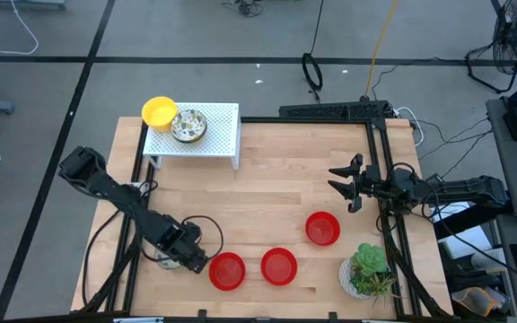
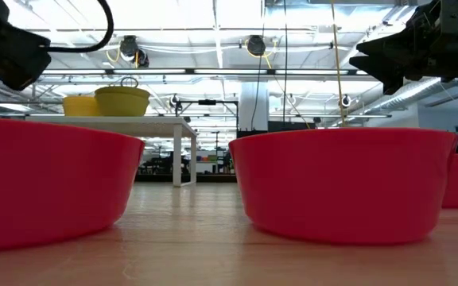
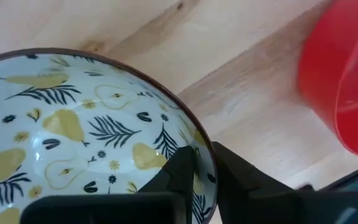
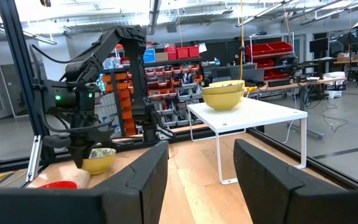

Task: Pick & Place Mini bowls
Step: Stack the white patterned bowl on top of the other white patterned bowl on the shelf

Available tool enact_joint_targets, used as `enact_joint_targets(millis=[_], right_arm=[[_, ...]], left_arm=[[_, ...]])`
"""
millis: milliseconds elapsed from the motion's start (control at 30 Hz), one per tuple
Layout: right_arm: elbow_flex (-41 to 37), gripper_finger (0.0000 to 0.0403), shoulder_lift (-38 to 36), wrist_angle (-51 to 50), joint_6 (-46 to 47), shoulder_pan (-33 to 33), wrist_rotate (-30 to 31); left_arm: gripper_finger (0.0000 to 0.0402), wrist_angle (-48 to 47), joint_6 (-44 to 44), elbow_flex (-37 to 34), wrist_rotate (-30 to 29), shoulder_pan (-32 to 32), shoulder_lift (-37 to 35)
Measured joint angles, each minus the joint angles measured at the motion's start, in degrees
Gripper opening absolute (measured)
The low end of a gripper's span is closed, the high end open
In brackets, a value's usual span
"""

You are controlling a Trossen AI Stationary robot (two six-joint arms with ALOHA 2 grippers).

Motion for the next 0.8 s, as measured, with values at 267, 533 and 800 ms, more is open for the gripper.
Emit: enact_joint_targets(millis=[267,533,800], right_arm=[[0.0,0.0169,0.0,-0.1,0.0,0.0,0.0],[0.0,0.0169,0.0,0.0,0.0,0.0,0.0],[0.0,0.0169,0.0,0.0,0.0,0.0,0.0]], left_arm=[[0.0032,0.2,20.5,3.3,-18.3,2.5,-2.4],[0.0019,1.2,58.3,13.9,-31.1,8.4,-2.6],[0.0012,-0.3,83.0,23.4,-39.2,18.0,-2.6]])
